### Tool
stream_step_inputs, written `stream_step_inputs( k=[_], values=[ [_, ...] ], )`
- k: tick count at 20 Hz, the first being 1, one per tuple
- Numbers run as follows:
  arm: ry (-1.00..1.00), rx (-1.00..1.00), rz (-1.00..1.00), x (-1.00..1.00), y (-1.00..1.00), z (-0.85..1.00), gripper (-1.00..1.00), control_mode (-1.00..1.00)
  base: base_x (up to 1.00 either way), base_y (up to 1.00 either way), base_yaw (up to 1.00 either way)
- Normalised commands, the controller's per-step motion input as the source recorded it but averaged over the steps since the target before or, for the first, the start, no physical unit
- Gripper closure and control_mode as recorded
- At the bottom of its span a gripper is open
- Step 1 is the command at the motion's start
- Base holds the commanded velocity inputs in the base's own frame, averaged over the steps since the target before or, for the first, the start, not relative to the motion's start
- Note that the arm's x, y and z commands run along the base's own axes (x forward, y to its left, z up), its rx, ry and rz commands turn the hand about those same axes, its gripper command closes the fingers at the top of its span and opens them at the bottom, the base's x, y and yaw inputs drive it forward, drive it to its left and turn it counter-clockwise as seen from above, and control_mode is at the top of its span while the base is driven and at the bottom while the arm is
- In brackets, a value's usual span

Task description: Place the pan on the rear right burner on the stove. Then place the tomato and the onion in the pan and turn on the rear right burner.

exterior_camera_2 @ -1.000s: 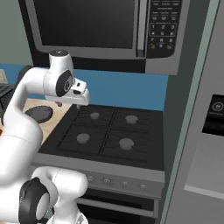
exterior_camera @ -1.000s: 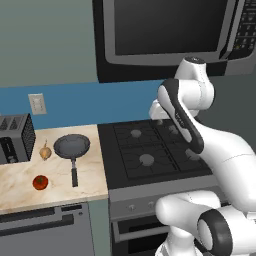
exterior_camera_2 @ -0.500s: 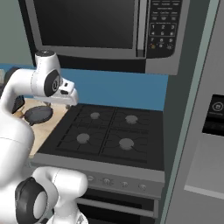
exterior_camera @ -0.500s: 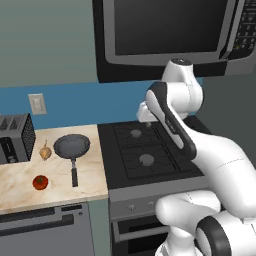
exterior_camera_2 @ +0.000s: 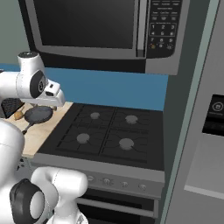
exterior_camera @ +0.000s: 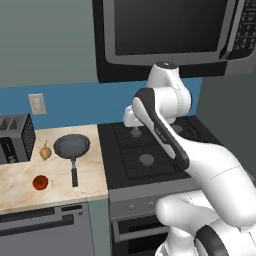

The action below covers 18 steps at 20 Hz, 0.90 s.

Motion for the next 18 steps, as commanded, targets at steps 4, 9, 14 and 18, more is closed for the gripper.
stream_step_inputs(
  k=[4,9,14,18],
  values=[
    [0.0,0.0,0.0,-0.14,0.41,-0.01,-1.0,-1.0,0.0,0.0,0.0],
    [0.0,0.0,0.0,-0.09,0.39,-0.03,-1.0,-1.0,0.0,0.0,0.0],
    [0.01,0.0,0.0,0.0,0.4,-0.07,-1.0,-1.0,0.0,0.0,0.0],
    [0.05,0.0,0.0,0.0,0.4,-0.14,-1.0,-1.0,0.0,0.0,0.0]
  ],
)
